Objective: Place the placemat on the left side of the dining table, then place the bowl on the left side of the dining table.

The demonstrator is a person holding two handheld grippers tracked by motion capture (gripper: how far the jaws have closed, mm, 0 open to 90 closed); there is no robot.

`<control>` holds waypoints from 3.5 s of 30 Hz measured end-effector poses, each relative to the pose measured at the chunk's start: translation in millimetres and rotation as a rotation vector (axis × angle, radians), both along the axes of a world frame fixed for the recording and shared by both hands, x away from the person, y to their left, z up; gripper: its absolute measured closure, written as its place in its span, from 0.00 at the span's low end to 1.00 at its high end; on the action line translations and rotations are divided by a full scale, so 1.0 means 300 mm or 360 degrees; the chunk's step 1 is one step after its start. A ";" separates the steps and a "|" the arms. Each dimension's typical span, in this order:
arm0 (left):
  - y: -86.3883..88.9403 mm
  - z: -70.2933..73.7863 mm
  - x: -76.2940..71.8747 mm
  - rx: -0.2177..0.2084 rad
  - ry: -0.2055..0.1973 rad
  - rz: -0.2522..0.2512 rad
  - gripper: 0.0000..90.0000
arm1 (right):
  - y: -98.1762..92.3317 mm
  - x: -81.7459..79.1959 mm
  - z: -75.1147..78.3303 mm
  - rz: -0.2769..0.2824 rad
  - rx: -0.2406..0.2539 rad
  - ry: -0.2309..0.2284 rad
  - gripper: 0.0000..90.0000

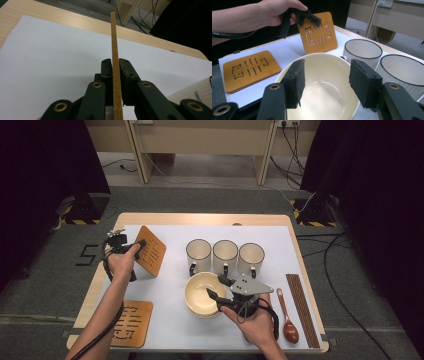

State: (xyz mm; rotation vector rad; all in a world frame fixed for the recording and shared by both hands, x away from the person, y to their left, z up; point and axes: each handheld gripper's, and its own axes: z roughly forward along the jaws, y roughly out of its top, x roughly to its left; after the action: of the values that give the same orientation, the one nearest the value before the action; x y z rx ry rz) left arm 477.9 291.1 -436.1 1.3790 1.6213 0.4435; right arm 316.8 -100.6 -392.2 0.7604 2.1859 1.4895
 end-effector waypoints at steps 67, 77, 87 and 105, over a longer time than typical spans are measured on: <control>0.125 -0.148 -0.242 0.0500 0.0281 -0.0163 0.82 | -0.004 0.007 -0.011 -0.0019 -0.0026 0.0040 0.52; 0.060 -0.083 -0.292 0.0425 0.0049 -0.0200 0.44 | -0.060 0.022 -0.001 -0.0114 0.0010 -0.0003 0.46; 0.030 -0.044 -0.305 0.0404 -0.0019 -0.0247 0.41 | -0.105 0.029 0.010 -0.0181 0.0008 -0.0018 0.56; -0.094 0.015 -0.370 0.0372 -0.0120 -0.0420 0.42 | -0.177 0.073 -0.009 -0.0336 -0.0050 0.0039 0.61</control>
State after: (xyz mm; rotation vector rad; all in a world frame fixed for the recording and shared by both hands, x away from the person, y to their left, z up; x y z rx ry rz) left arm 366.9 262.9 -431.6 1.7043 1.3341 0.5325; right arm 338.6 -153.8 -394.9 0.9702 2.0685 1.3444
